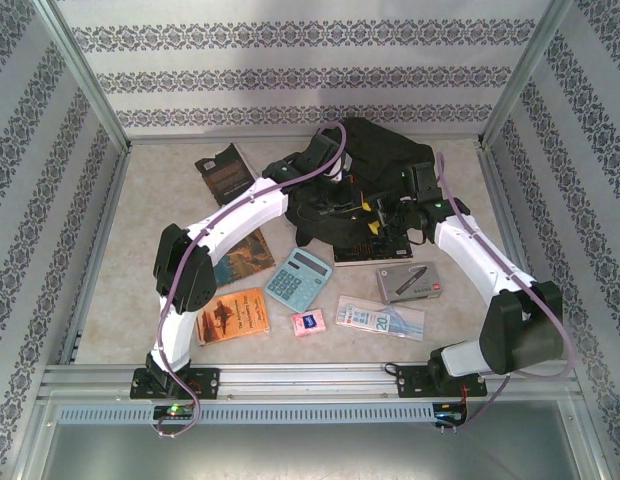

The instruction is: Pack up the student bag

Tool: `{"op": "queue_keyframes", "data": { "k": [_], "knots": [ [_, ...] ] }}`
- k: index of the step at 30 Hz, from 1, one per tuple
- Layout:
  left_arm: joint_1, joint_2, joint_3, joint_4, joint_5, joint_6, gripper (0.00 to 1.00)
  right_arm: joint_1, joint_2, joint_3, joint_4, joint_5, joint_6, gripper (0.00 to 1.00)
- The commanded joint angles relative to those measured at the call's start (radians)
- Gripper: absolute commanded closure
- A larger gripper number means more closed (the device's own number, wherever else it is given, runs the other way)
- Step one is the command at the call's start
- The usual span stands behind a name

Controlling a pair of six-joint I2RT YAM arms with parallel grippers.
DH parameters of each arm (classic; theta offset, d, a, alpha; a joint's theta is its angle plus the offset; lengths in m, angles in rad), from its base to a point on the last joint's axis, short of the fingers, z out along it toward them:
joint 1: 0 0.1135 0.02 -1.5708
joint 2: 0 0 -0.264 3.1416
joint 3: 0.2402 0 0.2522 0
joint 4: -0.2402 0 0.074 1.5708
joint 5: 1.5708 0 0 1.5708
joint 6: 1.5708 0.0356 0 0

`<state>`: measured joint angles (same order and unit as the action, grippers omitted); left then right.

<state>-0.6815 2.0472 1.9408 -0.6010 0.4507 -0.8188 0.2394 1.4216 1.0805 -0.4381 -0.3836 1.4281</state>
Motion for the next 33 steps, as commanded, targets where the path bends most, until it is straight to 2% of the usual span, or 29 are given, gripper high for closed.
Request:
{"op": "queue_keyframes", "data": {
  "k": [1, 6, 9, 11, 12, 15, 19, 33],
  "knots": [
    [-0.01, -0.036, -0.008, 0.068, 0.003, -0.016, 1.0, 0.015, 0.005, -0.033, 0.046, -0.006, 0.041, 0.62],
    [-0.006, -0.054, -0.034, 0.063, -0.032, -0.006, 1.0, 0.018, 0.002, -0.073, 0.063, -0.011, 0.041, 0.86],
    [0.0, -0.072, -0.073, 0.089, -0.039, -0.015, 1.0, 0.017, 0.0, -0.087, 0.049, -0.008, 0.015, 0.85],
    [0.002, -0.075, -0.087, 0.1, -0.037, -0.022, 1.0, 0.017, 0.01, -0.093, 0.049, -0.016, -0.004, 0.73],
    [0.002, -0.074, -0.09, 0.105, -0.033, -0.022, 1.0, 0.017, 0.016, -0.094, 0.057, -0.024, -0.009, 0.72],
    [0.002, -0.077, -0.103, 0.112, -0.03, -0.028, 1.0, 0.02, 0.035, -0.097, 0.081, -0.046, -0.024, 0.81],
    [0.005, -0.096, -0.138, 0.125, -0.041, -0.025, 1.0, 0.017, 0.05, -0.092, 0.063, -0.041, -0.064, 1.0],
    [0.079, -0.177, -0.292, 0.126, -0.094, -0.017, 1.0, 0.009, 0.059, -0.03, -0.112, -0.037, -0.323, 1.0]
  ]
}}
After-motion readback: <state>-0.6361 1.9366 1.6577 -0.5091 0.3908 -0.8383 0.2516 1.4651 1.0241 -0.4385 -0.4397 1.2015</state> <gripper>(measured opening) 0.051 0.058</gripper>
